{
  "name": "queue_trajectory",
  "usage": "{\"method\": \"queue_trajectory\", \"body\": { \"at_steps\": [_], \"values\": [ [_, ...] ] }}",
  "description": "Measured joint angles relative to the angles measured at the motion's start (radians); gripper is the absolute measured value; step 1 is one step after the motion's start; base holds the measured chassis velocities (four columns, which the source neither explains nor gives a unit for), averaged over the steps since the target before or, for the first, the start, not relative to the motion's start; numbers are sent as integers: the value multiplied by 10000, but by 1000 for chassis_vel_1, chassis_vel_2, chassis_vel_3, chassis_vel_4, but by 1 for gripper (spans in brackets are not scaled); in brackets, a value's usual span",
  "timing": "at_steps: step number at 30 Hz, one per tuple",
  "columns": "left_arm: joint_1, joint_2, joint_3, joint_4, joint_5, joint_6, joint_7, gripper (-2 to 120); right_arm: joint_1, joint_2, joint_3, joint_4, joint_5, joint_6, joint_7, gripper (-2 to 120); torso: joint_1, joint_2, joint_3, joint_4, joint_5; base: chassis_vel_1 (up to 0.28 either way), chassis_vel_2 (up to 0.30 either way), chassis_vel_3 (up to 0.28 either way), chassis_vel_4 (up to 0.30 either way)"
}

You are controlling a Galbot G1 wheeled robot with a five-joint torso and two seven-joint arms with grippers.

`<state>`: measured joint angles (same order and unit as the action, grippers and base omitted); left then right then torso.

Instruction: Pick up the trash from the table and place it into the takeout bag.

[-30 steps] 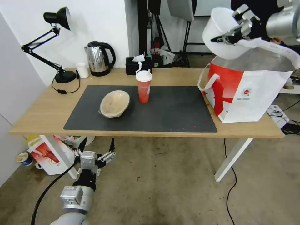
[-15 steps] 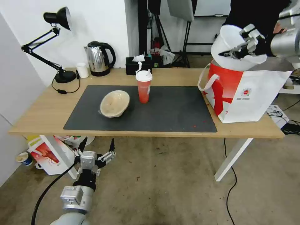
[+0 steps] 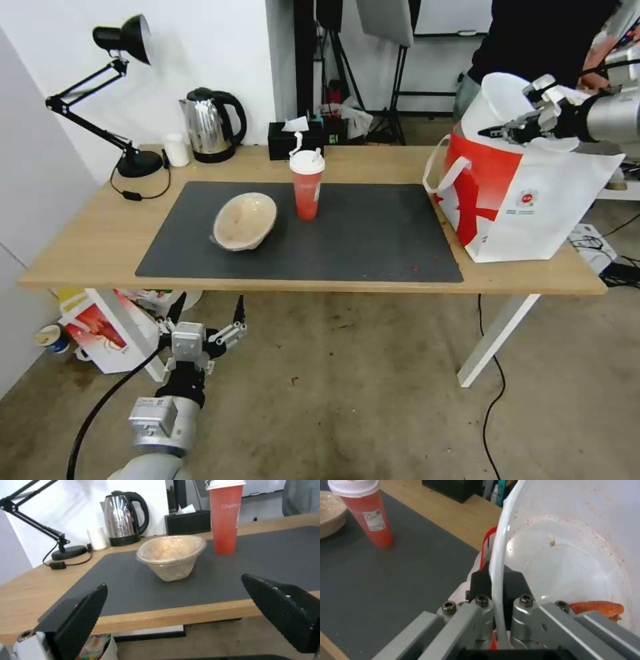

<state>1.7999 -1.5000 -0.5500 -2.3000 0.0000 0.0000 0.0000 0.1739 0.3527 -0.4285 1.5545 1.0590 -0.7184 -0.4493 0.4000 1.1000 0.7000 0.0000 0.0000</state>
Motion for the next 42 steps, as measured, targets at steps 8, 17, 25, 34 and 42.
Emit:
{"method": "queue_trajectory", "body": {
  "at_steps": [8, 17, 25, 34, 42],
  "values": [
    [0, 0, 0, 0, 0, 0, 0, 100, -224, -52, 284, 148, 34, 21, 65, 18, 0, 0, 0, 1, 0, 0, 0, 0, 0],
    [0, 0, 0, 0, 0, 0, 0, 100, -152, -50, 296, 221, 52, 4, 326, 52, 0, 0, 0, 0, 0, 0, 0, 0, 0],
    [0, 0, 0, 0, 0, 0, 0, 100, 9, -102, 196, 289, 52, -6, 483, 82, 0, 0, 0, 0, 0, 0, 0, 0, 0],
    [0, 0, 0, 0, 0, 0, 0, 100, -2, -184, 698, 797, 942, 98, 1120, 100, 0, 0, 0, 0, -2, 0, 0, 0, 0],
    [0, 0, 0, 0, 0, 0, 0, 100, -1389, -199, 2073, 2144, 3018, 2449, 3432, 100, 0, 0, 0, -2, 3, 0, 0, 0, 0]
  ]
}}
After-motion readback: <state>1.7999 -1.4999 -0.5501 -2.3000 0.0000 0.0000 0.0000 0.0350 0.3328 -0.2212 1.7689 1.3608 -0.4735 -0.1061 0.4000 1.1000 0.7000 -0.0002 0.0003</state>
